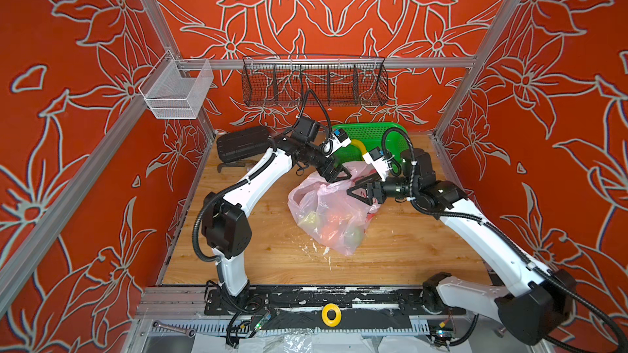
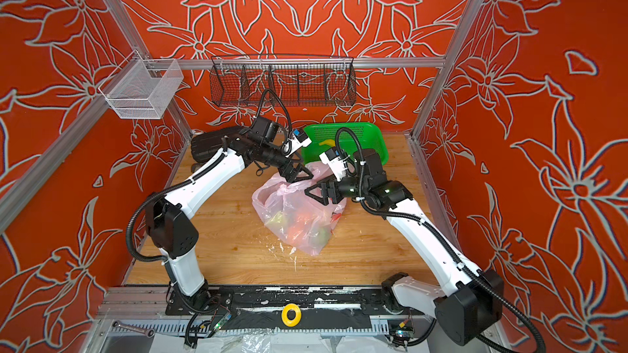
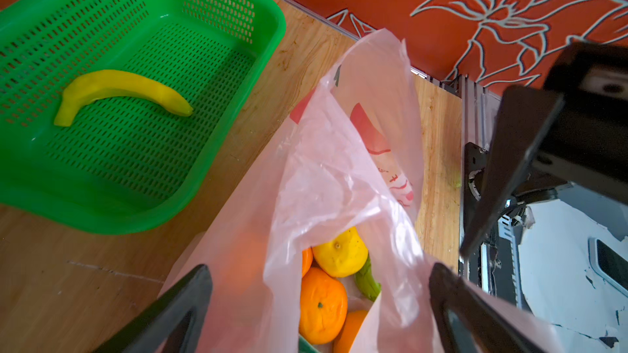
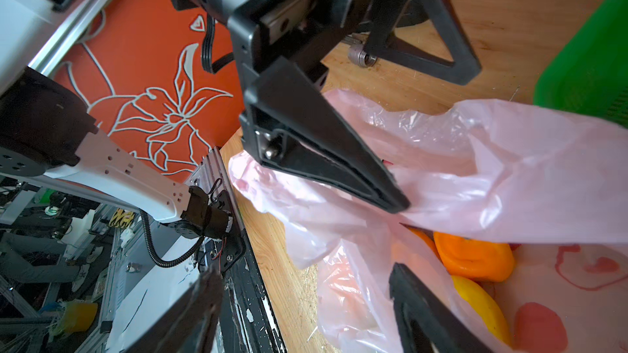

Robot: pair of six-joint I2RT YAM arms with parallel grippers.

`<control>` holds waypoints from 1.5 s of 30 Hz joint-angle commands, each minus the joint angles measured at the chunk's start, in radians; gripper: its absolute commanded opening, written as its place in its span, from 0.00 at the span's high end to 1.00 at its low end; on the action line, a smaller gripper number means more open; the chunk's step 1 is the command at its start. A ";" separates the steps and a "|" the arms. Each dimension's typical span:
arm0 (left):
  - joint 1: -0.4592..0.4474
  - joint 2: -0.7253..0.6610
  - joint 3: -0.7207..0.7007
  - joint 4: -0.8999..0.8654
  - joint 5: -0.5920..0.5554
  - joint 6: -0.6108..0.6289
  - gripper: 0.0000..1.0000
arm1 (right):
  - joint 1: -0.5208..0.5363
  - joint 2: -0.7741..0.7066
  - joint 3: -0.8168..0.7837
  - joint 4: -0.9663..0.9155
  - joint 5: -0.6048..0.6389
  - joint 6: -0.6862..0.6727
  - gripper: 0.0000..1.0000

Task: Untie the knot of the plastic bag and take out the fruit
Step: Open the plastic bag at the center of the table.

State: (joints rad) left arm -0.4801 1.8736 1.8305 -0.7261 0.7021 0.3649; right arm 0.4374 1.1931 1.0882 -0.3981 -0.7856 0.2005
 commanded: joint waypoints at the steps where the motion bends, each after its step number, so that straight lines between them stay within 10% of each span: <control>1: -0.009 0.036 0.040 -0.024 0.065 -0.018 0.01 | 0.020 0.038 0.014 0.063 0.012 -0.031 0.19; 6: -0.009 0.042 0.030 0.011 0.077 -0.079 0.48 | 0.047 0.096 -0.019 0.160 0.036 0.001 0.26; 10: -0.010 0.041 0.030 0.034 0.035 -0.133 1.00 | 0.063 0.121 -0.048 0.213 0.060 0.040 0.58; 17: 0.001 0.037 0.050 0.099 -0.146 -0.218 1.00 | 0.100 0.101 -0.134 0.200 0.060 0.060 1.00; 36: 0.049 0.219 0.368 0.070 -0.508 -0.406 1.00 | 0.289 0.048 -0.428 0.094 0.023 0.151 1.00; 40: 0.052 0.216 0.378 0.053 -0.554 -0.444 0.78 | 0.290 0.004 -0.388 0.029 0.110 0.132 0.98; 45: 0.051 0.131 0.302 0.056 -0.511 -0.482 0.55 | 0.290 -0.060 -0.315 -0.006 0.227 0.124 0.63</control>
State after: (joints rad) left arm -0.4362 2.0861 2.1540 -0.6971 0.2039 -0.0841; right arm 0.7200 1.1751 0.7143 -0.3489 -0.6334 0.3283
